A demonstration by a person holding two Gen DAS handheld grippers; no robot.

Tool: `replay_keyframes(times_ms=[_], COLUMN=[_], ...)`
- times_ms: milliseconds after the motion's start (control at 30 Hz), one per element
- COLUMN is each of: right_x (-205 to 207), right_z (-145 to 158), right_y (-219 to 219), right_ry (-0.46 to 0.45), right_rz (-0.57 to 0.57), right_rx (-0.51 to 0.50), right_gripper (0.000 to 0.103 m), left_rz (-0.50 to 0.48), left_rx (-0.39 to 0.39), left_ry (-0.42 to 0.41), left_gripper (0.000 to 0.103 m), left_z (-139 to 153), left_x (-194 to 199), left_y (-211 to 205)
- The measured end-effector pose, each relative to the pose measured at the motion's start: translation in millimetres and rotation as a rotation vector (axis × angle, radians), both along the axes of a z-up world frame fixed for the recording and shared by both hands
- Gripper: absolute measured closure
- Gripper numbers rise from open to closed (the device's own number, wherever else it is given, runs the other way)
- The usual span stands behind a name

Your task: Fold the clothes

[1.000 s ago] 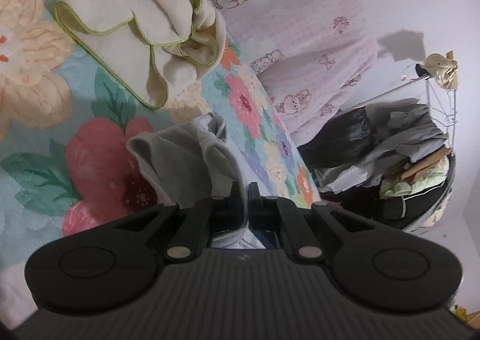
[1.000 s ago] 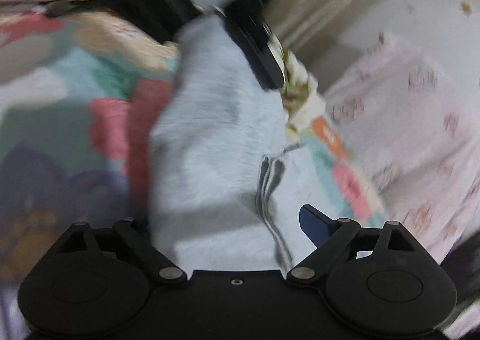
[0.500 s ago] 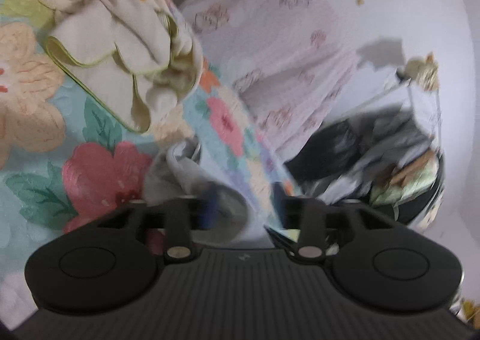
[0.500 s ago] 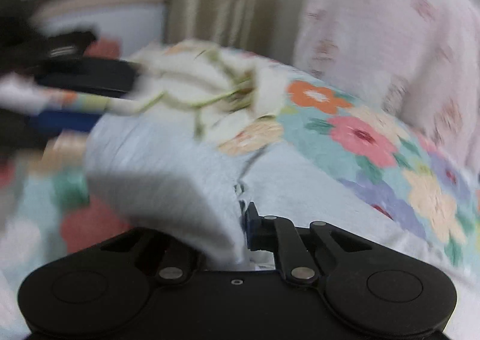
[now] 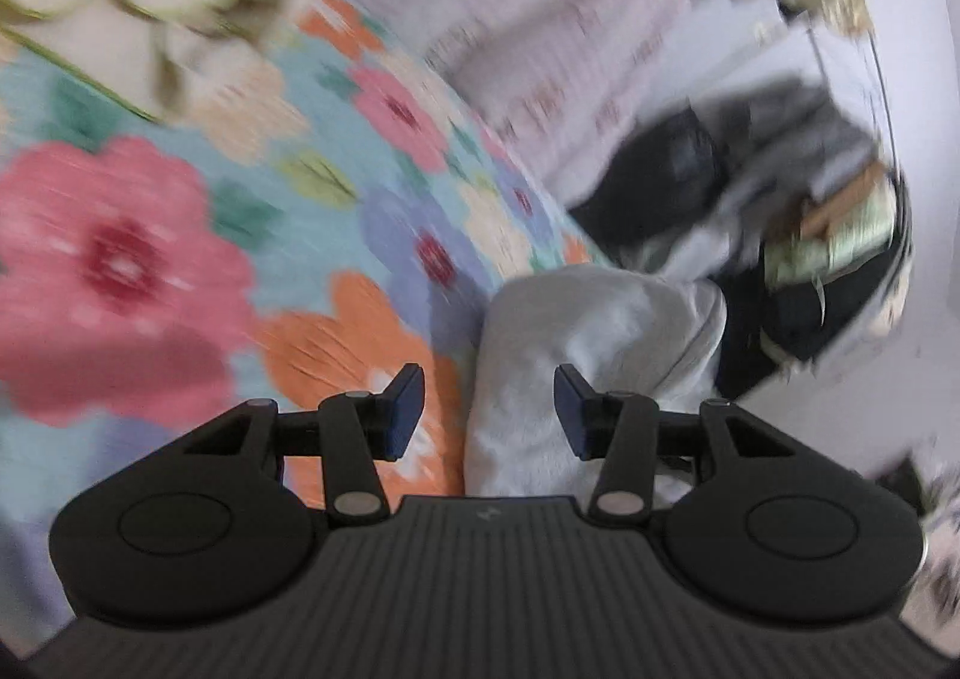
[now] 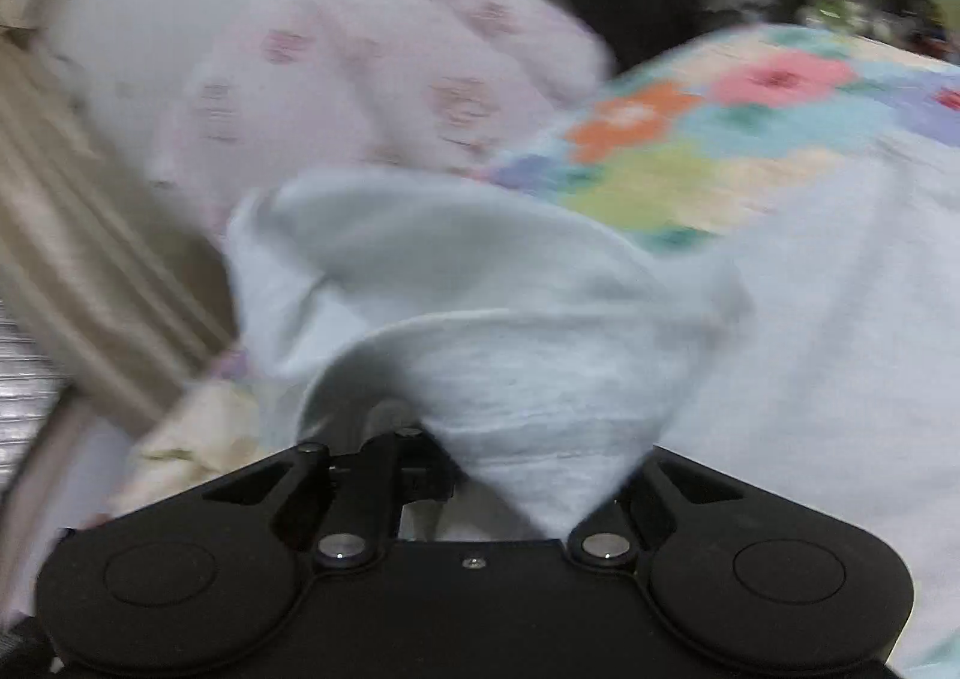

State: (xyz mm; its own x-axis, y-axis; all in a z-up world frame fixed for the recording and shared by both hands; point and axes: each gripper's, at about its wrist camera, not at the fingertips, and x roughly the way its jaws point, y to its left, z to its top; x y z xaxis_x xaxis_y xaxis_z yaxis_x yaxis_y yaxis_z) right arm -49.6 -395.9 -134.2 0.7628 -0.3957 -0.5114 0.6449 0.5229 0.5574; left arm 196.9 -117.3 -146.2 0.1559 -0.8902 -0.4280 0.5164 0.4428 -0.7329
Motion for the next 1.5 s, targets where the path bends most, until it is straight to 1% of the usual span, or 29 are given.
replay_keyframes(times_ms=[100, 167, 200, 233, 300, 333, 367, 433, 500, 533, 567, 600, 667, 700, 733, 800, 833, 867, 933, 1100, 1167, 1200, 1233, 1267, 1300, 1333, 1367, 1433, 1500], right_x=[-18, -36, -41, -43, -44, -46, -48, -53, -55, -59, -63, -68, -77, -82, -87, -97, -101, -106, -113, -98, -84, -78, -73, -73, -74, -82, -92, -109, -123], right_z=[-32, -45, -47, -47, -43, -36, -29, -12, 2, 2, -1, -5, -12, -15, -17, -8, -6, -3, 0, 3, -5, -7, -8, -5, -2, 4, 9, 8, -4], right_y=[-11, -11, -10, -9, -8, -7, -5, 0, 5, 3, 0, -2, -7, -9, -9, 1, 5, 7, 9, 7, 2, -2, -6, -10, -15, -18, -26, -43, -60], right_ry=[0.058, 0.016, -0.007, -0.019, -0.018, -0.033, -0.048, -0.079, -0.066, -0.041, -0.011, 0.025, 0.098, 0.135, 0.171, 0.249, 0.277, 0.284, 0.263, 0.209, 0.243, 0.260, 0.267, 0.242, 0.209, 0.139, 0.054, -0.052, -0.038], right_rz=[-0.031, -0.020, -0.012, -0.001, 0.022, 0.031, 0.041, 0.061, 0.089, 0.084, 0.068, 0.064, 0.056, 0.052, 0.047, 0.026, 0.023, 0.032, 0.066, 0.212, 0.250, 0.270, 0.296, 0.340, 0.376, 0.391, 0.399, 0.382, 0.329], right_rx=[0.030, 0.075, 0.070, 0.052, 0.006, -0.011, -0.027, -0.085, -0.143, -0.108, -0.060, -0.049, -0.027, -0.017, -0.029, -0.185, -0.249, -0.301, -0.355, -0.413, -0.441, -0.440, -0.431, -0.393, -0.352, -0.289, -0.193, -0.012, 0.112], right_gripper=[0.083, 0.080, 0.077, 0.077, 0.078, 0.085, 0.089, 0.089, 0.088, 0.086, 0.080, 0.073, 0.071, 0.067, 0.063, 0.048, 0.047, 0.047, 0.047, 0.046, 0.046, 0.051, 0.066, 0.096, 0.097, 0.097, 0.097, 0.097, 0.097], left_rz=[-0.069, -0.095, -0.101, -0.105, -0.109, -0.104, -0.097, -0.086, -0.082, -0.083, -0.083, -0.082, -0.075, -0.070, -0.072, -0.083, -0.088, -0.091, -0.097, -0.145, -0.159, -0.165, -0.166, -0.165, -0.165, -0.166, -0.165, -0.160, -0.146], left_rx=[0.097, 0.146, 0.164, 0.179, 0.213, 0.231, 0.240, 0.236, 0.232, 0.236, 0.240, 0.260, 0.321, 0.358, 0.378, 0.401, 0.412, 0.403, 0.375, 0.340, 0.320, 0.316, 0.319, 0.323, 0.327, 0.331, 0.336, 0.359, 0.399], left_ry=[-0.055, -0.071, -0.078, -0.086, -0.127, -0.158, -0.193, -0.230, -0.229, -0.225, -0.222, -0.231, -0.274, -0.309, -0.323, -0.334, -0.339, -0.332, -0.321, -0.371, -0.349, -0.337, -0.329, -0.322, -0.311, -0.300, -0.288, -0.266, -0.265], left_gripper=[0.057, 0.057, 0.057, 0.057, 0.057, 0.057, 0.057, 0.055, 0.055, 0.055, 0.055, 0.055, 0.055, 0.055, 0.055, 0.055, 0.055, 0.055, 0.055, 0.055, 0.055, 0.055, 0.055, 0.055, 0.055, 0.055, 0.055, 0.055, 0.055], left_z=[-5, -9, -11, -12, -9, -7, -3, 4, 6, 5, 5, 4, 2, 2, 2, 1, 1, 2, 6, 17, 14, 11, 9, 7, 4, 1, -2, -8, -15], left_x=[-21, -32, -38, -42, -51, -55, -59, -63, -65, -66, -67, -70, -77, -81, -84, -87, -88, -88, -88, -102, -103, -103, -103, -103, -101, -99, -97, -93, -90], left_y=[-41, -59, -67, -72, -80, -84, -87, -91, -94, -97, -100, -103, -109, -111, -113, -114, -115, -114, -114, -125, -130, -132, -133, -135, -135, -135, -135, -135, -137])
